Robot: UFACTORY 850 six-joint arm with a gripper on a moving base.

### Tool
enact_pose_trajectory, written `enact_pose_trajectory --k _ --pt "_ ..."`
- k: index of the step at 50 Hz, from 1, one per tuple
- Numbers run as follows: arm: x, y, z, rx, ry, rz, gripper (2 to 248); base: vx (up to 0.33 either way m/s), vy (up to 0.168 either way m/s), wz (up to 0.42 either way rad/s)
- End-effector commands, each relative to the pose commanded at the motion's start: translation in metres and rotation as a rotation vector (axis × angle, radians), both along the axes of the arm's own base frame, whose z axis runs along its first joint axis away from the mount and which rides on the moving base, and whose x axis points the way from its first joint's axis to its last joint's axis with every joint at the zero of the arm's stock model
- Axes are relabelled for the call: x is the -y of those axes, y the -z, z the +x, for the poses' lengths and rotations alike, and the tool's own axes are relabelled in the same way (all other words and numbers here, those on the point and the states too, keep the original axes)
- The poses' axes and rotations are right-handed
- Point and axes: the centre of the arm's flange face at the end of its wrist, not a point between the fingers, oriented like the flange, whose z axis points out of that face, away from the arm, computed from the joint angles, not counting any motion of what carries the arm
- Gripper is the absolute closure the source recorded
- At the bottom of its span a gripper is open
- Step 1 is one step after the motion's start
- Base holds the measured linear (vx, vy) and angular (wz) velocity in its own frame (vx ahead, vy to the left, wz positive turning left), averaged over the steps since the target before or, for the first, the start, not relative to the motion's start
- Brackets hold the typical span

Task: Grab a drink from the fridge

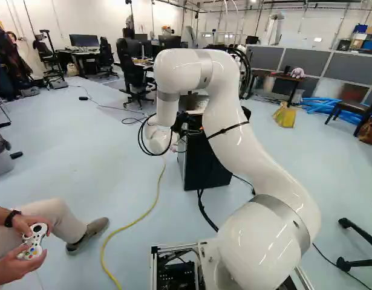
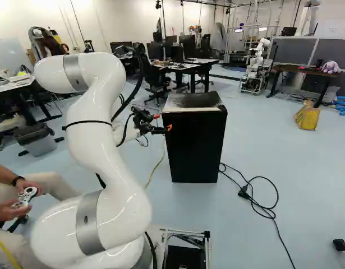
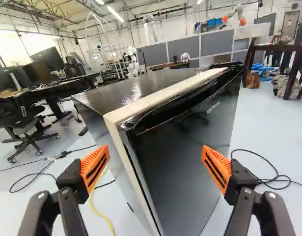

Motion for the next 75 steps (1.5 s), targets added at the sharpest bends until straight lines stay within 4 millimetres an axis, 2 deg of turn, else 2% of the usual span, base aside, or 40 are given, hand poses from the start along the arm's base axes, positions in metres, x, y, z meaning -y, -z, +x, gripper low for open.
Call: enact_pose_trajectory --k 75 --pt "0.0047 0.0005 -0.0009 -0.002 0.034 0.005 3 0.0 0.0 0.0"
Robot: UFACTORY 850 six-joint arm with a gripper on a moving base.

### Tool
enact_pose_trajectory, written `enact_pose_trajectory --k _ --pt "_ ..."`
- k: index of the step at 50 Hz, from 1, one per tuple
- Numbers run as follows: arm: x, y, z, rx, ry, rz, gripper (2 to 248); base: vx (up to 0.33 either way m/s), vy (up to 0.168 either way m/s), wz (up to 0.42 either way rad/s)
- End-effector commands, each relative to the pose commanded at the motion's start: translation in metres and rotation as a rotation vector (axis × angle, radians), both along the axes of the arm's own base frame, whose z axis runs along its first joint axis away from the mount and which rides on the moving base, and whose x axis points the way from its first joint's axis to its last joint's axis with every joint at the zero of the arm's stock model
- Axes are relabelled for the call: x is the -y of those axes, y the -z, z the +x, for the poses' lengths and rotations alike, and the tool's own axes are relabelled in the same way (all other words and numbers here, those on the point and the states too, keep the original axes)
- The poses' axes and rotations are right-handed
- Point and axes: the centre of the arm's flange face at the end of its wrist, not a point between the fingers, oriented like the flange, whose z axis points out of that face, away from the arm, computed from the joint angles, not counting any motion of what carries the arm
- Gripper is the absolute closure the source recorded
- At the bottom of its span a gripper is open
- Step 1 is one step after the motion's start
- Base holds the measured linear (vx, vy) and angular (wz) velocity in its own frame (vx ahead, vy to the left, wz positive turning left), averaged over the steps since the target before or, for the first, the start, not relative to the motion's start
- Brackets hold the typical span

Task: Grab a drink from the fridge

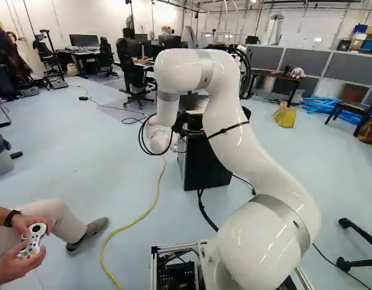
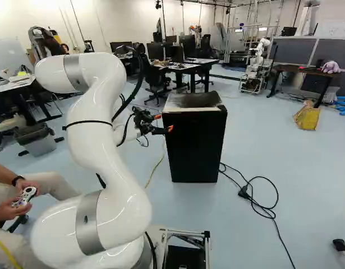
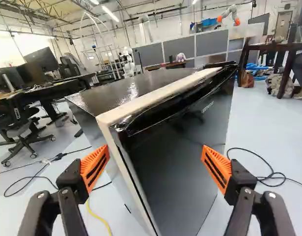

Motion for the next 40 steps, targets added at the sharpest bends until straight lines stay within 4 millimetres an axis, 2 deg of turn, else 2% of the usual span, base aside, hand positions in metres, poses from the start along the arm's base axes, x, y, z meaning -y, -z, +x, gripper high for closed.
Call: enact_pose_trajectory --k 40 --pt "0.0073 0.0007 -0.0011 -0.003 0.049 0.007 3 0.0 0.0 0.0"
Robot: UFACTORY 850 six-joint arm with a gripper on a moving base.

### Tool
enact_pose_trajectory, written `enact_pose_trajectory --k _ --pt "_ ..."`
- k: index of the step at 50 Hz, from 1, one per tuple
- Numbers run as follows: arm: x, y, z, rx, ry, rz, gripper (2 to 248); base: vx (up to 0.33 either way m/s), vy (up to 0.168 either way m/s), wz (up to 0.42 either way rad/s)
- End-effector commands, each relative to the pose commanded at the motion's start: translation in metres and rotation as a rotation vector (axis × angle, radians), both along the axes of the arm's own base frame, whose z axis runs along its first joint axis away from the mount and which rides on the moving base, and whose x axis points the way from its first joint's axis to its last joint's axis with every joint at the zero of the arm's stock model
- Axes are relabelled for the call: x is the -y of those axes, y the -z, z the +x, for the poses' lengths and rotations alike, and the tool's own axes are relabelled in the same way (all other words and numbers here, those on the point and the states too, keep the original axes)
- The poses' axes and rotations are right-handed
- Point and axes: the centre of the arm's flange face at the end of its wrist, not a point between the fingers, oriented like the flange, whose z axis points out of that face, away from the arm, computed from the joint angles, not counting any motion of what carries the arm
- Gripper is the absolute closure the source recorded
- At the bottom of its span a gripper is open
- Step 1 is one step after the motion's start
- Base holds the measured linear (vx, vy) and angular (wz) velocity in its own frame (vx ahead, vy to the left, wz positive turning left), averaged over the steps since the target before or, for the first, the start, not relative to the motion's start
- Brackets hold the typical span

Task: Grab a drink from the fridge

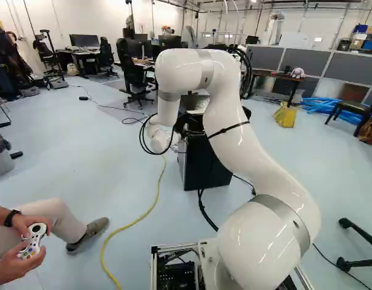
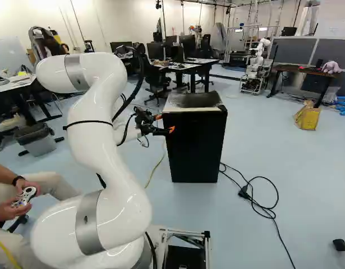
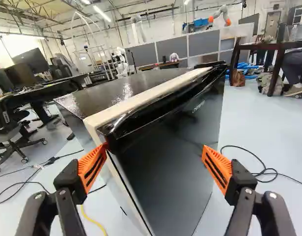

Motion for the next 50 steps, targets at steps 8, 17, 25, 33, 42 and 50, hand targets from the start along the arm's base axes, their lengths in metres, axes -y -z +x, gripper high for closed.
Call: enact_pose_trajectory --k 8,17,25,33,42,50 --pt "0.001 0.0 0.0 -0.001 0.009 0.002 3 0.0 0.0 0.0" --pt "0.002 0.0 -0.001 -0.001 0.019 0.003 3 0.0 0.0 0.0" --pt "0.002 0.0 -0.002 -0.002 0.031 0.005 3 0.0 0.0 0.0" --pt "0.003 0.001 -0.003 -0.004 0.047 0.008 3 0.0 0.0 0.0" --pt "0.005 0.001 -0.006 -0.008 0.066 0.011 3 -0.001 -0.002 -0.008" --pt "0.006 0.001 -0.012 -0.015 0.074 0.01 3 0.0 0.0 0.0"
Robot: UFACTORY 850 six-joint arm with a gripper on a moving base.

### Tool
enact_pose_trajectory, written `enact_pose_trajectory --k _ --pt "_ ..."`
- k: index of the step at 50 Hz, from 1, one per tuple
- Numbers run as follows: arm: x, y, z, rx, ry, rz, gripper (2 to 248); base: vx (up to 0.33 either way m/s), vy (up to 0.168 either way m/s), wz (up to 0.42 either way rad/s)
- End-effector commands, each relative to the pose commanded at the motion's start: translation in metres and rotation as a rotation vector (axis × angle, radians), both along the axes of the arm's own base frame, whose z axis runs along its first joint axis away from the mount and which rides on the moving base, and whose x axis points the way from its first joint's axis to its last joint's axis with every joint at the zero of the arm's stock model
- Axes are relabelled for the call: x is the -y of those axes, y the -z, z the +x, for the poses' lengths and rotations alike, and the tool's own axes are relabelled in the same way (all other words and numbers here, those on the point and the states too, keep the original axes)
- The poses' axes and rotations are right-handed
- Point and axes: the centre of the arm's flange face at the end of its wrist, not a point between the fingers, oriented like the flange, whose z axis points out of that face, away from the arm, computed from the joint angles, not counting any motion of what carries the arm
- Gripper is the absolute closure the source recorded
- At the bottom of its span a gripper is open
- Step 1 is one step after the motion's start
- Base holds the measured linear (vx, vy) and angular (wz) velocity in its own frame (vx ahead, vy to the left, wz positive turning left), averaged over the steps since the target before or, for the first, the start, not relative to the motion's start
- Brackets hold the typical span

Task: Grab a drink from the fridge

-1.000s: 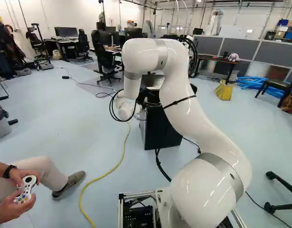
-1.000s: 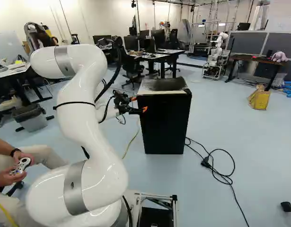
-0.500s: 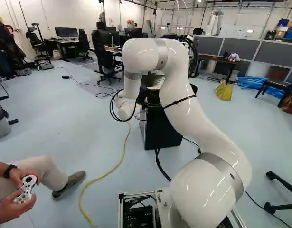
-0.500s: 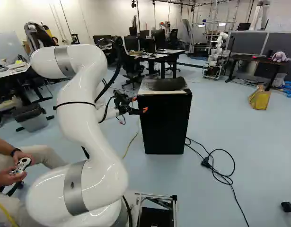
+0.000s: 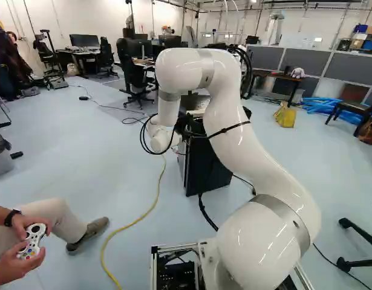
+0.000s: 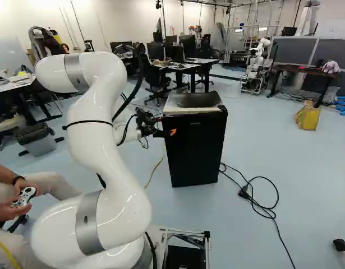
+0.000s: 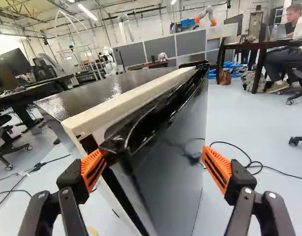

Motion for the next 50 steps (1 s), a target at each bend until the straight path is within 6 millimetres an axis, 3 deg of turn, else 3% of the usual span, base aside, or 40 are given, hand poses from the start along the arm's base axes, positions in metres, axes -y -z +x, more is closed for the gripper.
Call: enact_pose_trajectory --k 50 --pt "0.005 -0.003 -0.047 -0.061 -0.005 -0.024 3 0.0 0.0 0.0"
